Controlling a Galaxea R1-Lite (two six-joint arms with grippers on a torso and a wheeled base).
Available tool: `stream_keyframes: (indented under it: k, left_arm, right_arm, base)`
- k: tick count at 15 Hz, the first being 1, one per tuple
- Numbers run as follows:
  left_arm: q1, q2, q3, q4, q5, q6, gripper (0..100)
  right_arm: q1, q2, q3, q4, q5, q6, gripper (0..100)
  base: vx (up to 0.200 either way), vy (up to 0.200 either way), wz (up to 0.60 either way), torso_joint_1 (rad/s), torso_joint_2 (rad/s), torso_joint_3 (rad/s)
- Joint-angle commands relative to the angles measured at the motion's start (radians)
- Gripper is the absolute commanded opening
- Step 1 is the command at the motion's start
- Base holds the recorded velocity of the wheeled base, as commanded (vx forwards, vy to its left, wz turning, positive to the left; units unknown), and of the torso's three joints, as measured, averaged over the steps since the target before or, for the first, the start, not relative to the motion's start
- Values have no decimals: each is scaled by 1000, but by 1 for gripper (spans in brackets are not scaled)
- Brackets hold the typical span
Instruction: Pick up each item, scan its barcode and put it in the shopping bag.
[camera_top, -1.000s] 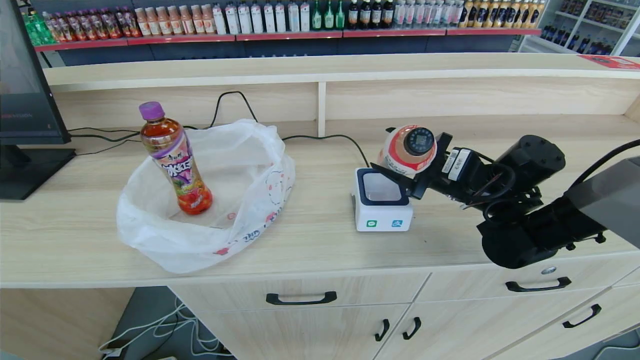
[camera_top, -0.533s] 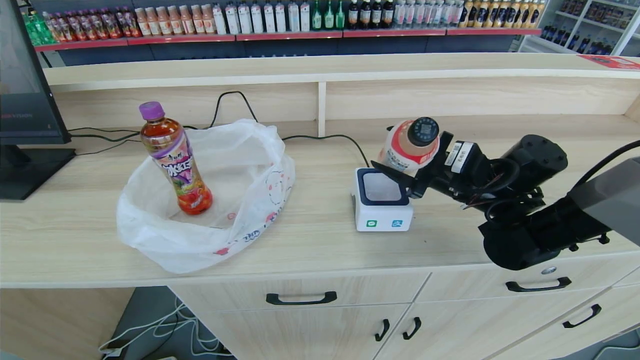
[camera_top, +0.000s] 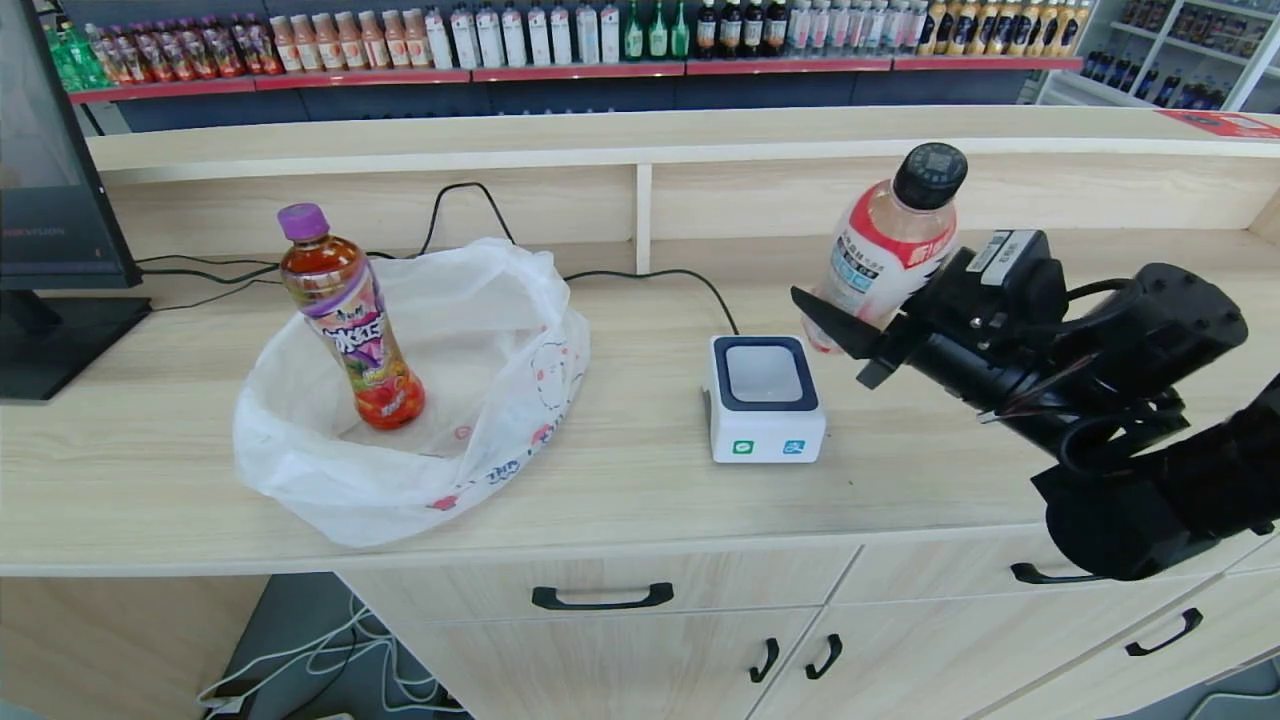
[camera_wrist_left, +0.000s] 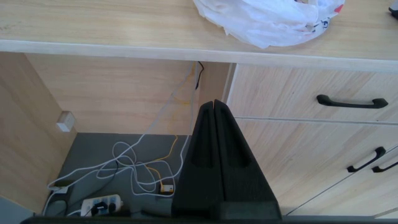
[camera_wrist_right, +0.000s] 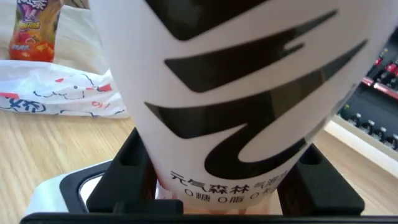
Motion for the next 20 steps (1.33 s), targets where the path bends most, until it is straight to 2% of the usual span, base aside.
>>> stream_keyframes:
  k: [1,3,8,10,14,20]
  left_arm:
    - [0,0,0,0,0,-1,0]
    - [0,0,0,0,0,-1,0]
    - [0,0,0,0,0,-1,0]
    - [0,0,0,0,0,-1,0]
    - [0,0,0,0,0,-1,0]
    - [0,0,0,0,0,-1,0]
  right_arm:
    - [0,-95,100,-2,-50,31,0]
    - [0,-152,180,-2,-64,74,0]
    - [-3,-246,274,-2,-67,174,0]
    - [-7,-279,307,-2,-141,212,0]
    - [-7,-287,311,-2,-165,229,0]
    - [-5,-325,393,-2,-176,270,0]
  base:
    - [0,0,0,0,0,0]
    - [0,0,0,0,0,0]
    - [0,0,0,0,0,0]
    - [0,0,0,0,0,0]
    - [0,0,0,0,0,0]
    - [0,0,0,0,0,0]
